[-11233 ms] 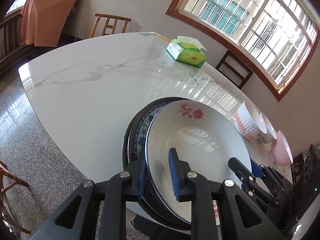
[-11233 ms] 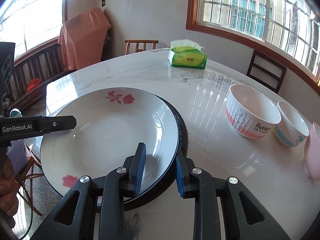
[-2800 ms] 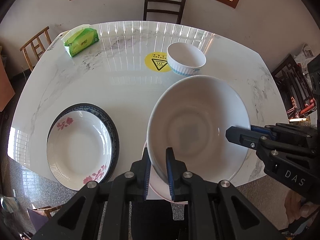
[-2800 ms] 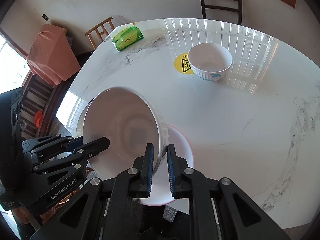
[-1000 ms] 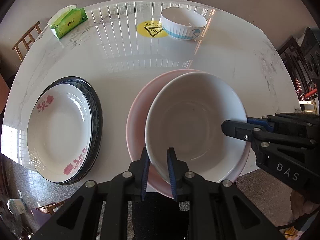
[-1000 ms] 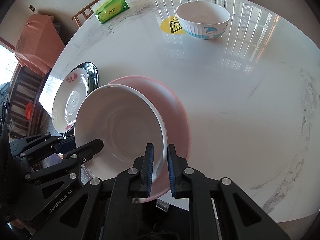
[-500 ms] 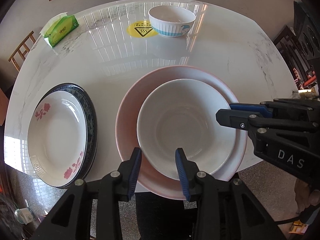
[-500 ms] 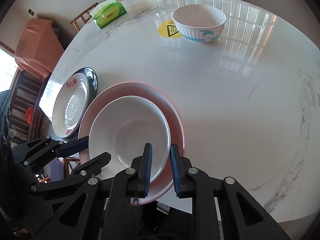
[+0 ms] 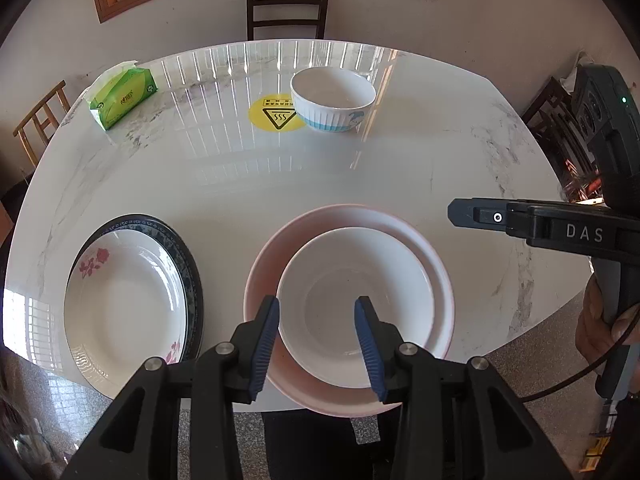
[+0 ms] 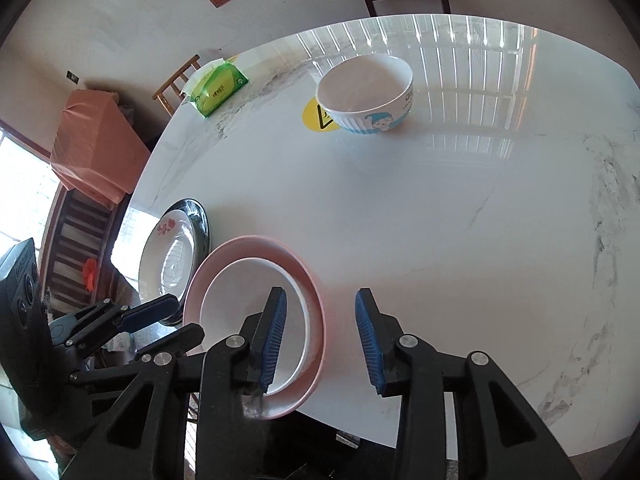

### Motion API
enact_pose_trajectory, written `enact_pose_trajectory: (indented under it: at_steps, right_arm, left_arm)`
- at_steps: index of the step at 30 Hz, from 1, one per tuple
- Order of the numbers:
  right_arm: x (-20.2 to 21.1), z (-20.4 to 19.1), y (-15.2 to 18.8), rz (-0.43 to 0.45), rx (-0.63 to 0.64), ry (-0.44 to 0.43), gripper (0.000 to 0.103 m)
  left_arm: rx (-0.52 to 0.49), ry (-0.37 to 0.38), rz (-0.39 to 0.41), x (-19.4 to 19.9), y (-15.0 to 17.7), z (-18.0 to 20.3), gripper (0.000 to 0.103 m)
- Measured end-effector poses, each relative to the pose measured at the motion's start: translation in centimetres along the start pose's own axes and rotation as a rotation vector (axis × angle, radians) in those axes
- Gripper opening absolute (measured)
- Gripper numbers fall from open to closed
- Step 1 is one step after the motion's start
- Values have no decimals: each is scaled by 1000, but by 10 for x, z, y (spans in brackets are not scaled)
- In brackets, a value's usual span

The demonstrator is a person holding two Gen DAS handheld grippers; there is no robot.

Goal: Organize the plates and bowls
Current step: 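Open both grippers and withdraw them from the nested bowls, then move both grippers to the blue-band dog bowl and grasp its rim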

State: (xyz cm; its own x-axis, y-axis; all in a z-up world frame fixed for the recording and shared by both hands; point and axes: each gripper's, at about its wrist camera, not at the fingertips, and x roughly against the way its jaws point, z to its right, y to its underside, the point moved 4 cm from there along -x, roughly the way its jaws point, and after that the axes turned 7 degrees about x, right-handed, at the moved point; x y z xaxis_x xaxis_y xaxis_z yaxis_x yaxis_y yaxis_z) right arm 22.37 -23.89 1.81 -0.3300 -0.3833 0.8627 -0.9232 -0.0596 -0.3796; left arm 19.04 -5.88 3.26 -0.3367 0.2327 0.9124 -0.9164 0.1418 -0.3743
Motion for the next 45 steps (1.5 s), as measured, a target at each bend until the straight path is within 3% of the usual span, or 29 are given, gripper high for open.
enact_pose_trajectory:
  at_steps: [9,17,23,29,37,45]
  right_arm:
    - [-14,79,-17,3,-136,43,35]
    - [-27,112,-51,13,-199,-2,36]
    - [-38,118,-84,22,-206,-45,43]
    - [-56,116,-124,22,-195,-72,49]
    - [-79,110,-159,16,-173,-109,52]
    - [-90,105,-169,1,-146,-102,52]
  left_arm:
    - [59,35,-40,-26,-31,-10,41]
    - [85,64,-17,-42,-82,-19,41]
    - [62,94,18,-65,-127,-17,42]
    - [107,186,20,-91,-168,-17,42]
    - [121,175,4,-122,-206,-10,42]
    - [145,159,-31,-146,-213,-15,42]
